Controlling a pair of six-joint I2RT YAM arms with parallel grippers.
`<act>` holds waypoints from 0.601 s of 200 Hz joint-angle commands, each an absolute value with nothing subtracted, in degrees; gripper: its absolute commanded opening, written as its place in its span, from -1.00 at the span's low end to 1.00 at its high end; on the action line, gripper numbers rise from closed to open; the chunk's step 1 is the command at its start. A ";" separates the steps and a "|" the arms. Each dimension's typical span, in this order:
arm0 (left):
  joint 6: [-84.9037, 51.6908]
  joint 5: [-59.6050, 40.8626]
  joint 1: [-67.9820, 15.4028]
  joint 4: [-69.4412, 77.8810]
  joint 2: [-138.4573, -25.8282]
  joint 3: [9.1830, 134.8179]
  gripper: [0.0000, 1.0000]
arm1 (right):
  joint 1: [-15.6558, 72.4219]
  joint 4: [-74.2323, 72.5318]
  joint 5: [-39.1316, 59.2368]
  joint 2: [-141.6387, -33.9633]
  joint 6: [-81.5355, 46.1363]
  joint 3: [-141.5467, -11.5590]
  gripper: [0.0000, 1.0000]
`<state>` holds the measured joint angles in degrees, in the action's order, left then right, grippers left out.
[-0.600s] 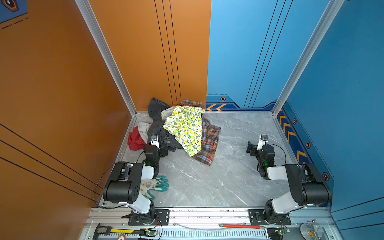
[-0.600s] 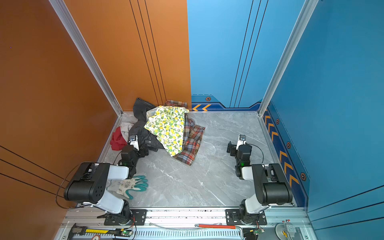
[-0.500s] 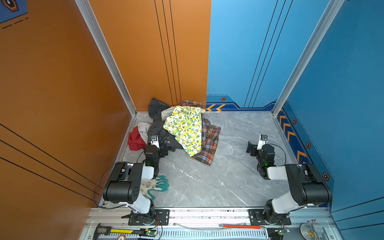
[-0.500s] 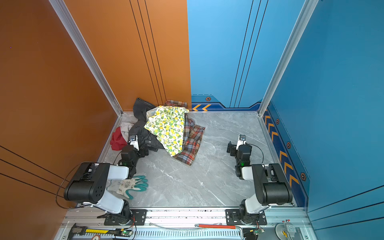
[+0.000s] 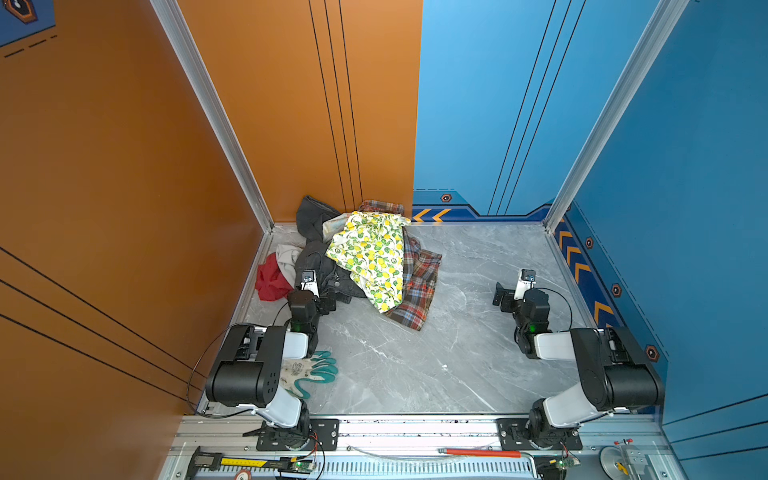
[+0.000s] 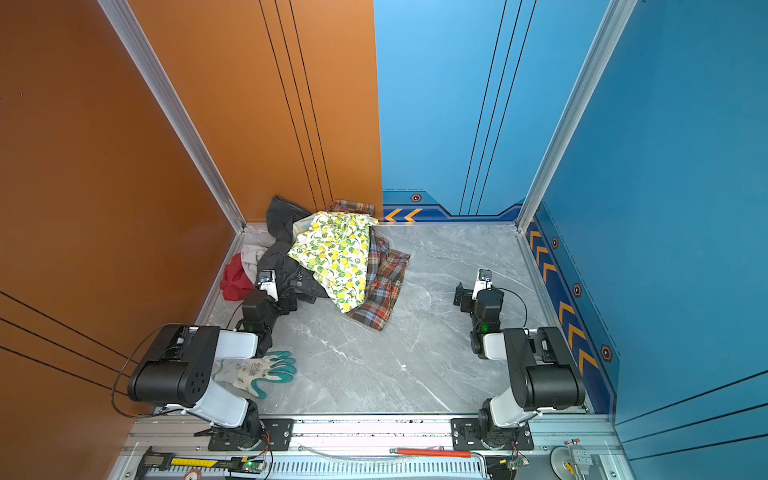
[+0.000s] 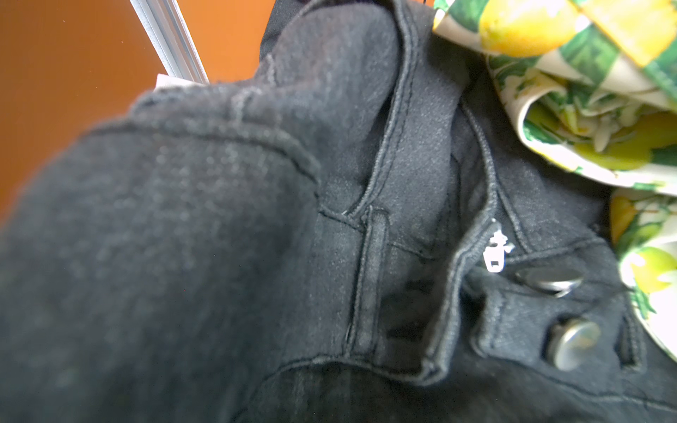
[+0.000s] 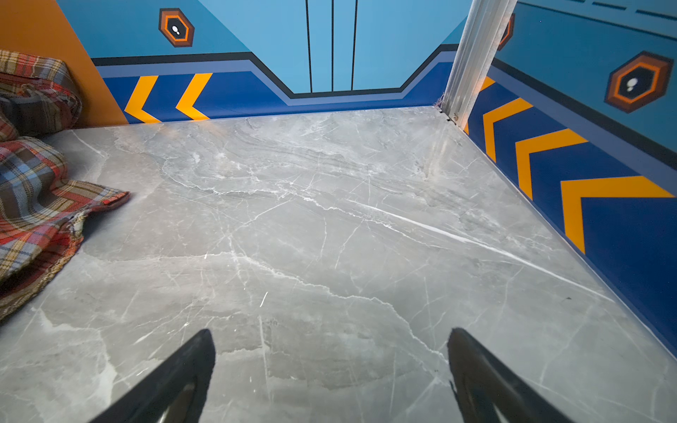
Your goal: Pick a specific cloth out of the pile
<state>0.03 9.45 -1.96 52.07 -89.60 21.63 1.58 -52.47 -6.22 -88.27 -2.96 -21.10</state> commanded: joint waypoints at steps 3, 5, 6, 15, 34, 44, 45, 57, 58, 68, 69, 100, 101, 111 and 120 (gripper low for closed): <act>0.53 10.06 -2.29 53.09 -89.70 21.79 0.96 | 1.40 -51.46 -6.06 -88.59 -3.52 -21.71 0.99; 0.59 10.10 -2.29 53.09 -89.73 21.73 0.96 | 1.40 -51.48 -6.06 -88.59 -3.52 -21.71 0.99; 0.56 10.06 -2.29 53.09 -89.73 21.68 0.96 | 1.41 -51.50 -6.06 -88.64 -3.45 -21.71 0.99; 0.45 10.03 -2.29 53.09 -89.73 21.73 0.96 | 1.44 -51.50 -6.07 -88.61 -3.47 -21.71 0.99; 0.51 9.96 -2.20 53.06 -89.67 21.79 0.96 | 1.32 -51.48 -5.94 -88.60 -3.52 -21.71 0.99; 0.44 9.89 -2.04 53.09 -89.68 21.84 0.96 | 1.32 -51.51 -5.98 -88.62 -3.45 -21.71 0.99; 0.40 9.87 -2.03 53.09 -89.71 21.82 0.96 | 1.32 -51.51 -5.93 -88.61 -3.48 -21.71 0.99; 0.24 9.46 -1.76 53.09 -89.73 21.81 0.96 | 1.33 -51.33 -6.02 -88.68 -3.47 -21.80 0.99; 0.25 9.48 -1.76 53.09 -89.74 21.80 0.96 | 1.32 -51.33 -6.00 -88.68 -3.49 -21.80 0.99; 0.18 9.49 -1.87 53.04 -89.73 21.80 0.96 | 1.33 -51.33 -6.09 -88.62 -3.47 -21.80 0.99; 0.22 9.53 -1.86 53.06 -89.73 21.84 0.96 | 1.33 -51.33 -6.12 -88.61 -3.40 -21.80 0.99; 0.25 9.88 -2.02 52.91 -89.85 21.96 0.96 | 1.41 -51.33 -6.24 -88.60 -3.36 -21.80 0.99; 0.21 9.86 -2.02 52.91 -89.84 21.92 0.96 | 1.41 -51.33 -6.24 -88.64 -3.39 -21.80 0.99; 0.18 10.09 -2.21 52.93 -89.82 22.03 0.96 | 1.43 -51.33 -6.31 -88.61 -3.42 -21.80 0.99; 0.34 10.16 -2.25 52.82 -89.78 21.92 0.96 | 1.50 -51.33 -6.39 -88.59 -3.41 -21.71 0.99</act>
<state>0.03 9.45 -1.96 52.07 -89.60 21.63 1.58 -52.47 -6.22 -88.25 -2.96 -21.10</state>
